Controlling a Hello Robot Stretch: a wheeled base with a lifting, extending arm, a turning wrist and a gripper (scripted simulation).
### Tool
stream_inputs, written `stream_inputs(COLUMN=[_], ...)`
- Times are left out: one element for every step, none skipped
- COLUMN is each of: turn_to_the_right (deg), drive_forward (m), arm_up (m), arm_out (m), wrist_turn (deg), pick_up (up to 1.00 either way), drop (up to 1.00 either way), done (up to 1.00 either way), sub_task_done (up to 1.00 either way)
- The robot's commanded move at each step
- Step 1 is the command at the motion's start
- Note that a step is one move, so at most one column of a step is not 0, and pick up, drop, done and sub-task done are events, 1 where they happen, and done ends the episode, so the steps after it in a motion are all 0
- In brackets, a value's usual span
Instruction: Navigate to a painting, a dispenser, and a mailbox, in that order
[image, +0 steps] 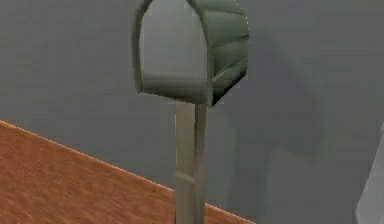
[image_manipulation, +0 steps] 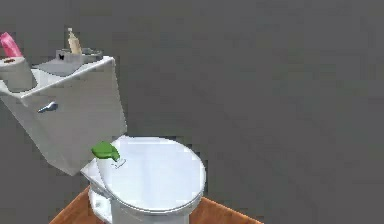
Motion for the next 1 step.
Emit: stream_inputs(turn_to_the_right=[0.0], drive_forward=[0.00], arm_up=[0.00], arm_out=[0.00], wrist_turn=[0.0], pick_up=[0.00], drop=[0.00], done=[1.00], sub_task_done=[0.00])
